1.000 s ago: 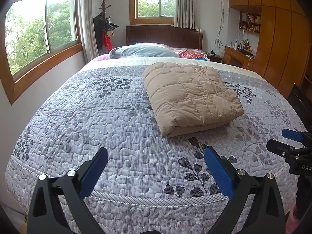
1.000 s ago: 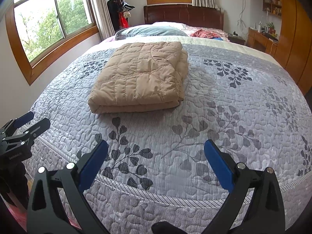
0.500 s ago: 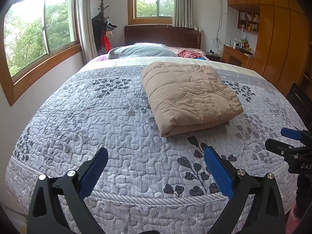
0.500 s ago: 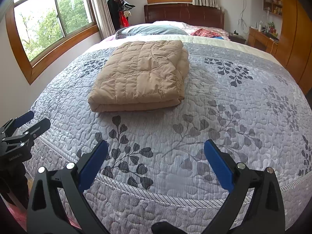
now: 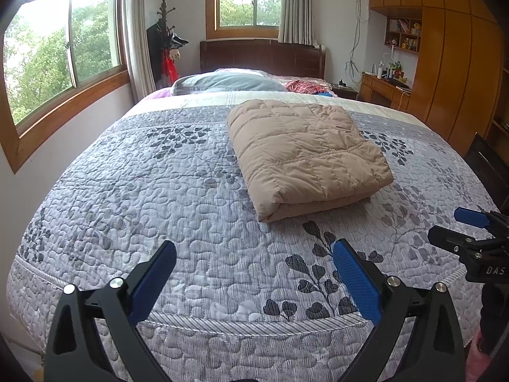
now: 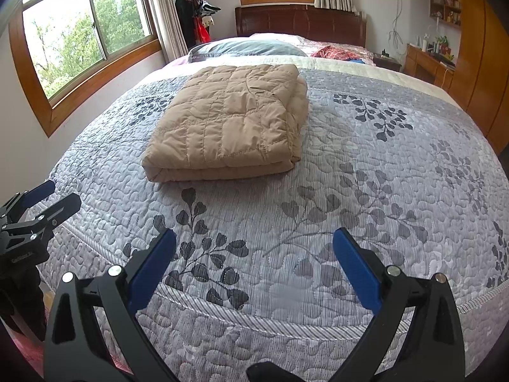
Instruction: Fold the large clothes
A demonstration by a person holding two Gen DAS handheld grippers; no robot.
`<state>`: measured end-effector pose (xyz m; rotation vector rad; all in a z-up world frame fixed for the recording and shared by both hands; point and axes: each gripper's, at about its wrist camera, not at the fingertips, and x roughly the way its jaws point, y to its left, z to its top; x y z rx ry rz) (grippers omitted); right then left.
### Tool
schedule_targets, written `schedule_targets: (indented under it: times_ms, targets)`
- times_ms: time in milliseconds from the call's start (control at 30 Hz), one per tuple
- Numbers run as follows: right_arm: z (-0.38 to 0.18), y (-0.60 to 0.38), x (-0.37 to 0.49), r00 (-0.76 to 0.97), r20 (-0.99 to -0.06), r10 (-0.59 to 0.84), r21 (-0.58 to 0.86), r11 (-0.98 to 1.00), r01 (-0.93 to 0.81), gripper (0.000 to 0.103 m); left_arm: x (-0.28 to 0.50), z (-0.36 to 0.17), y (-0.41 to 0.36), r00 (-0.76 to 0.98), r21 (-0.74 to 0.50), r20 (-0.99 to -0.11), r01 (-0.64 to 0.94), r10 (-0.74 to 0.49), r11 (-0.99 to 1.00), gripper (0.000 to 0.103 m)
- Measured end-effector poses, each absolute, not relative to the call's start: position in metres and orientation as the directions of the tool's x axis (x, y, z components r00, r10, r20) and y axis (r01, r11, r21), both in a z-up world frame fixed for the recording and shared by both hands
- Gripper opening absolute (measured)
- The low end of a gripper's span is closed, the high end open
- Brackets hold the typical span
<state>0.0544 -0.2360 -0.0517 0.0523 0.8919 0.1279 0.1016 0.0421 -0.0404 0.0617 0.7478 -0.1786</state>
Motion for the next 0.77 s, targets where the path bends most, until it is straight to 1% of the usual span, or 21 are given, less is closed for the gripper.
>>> schedule_targets:
  times_ms: [767]
  targets:
    - [-0.0552, -0.2385, 0.0583, 0.614, -0.778, 0.133, 0.099, 0.991, -0.088, 0.098, 0.1029, -0.0406, 0.0442, 0.722, -0.001, -0.678, 0.185, -0.136, 0.983, 0.099]
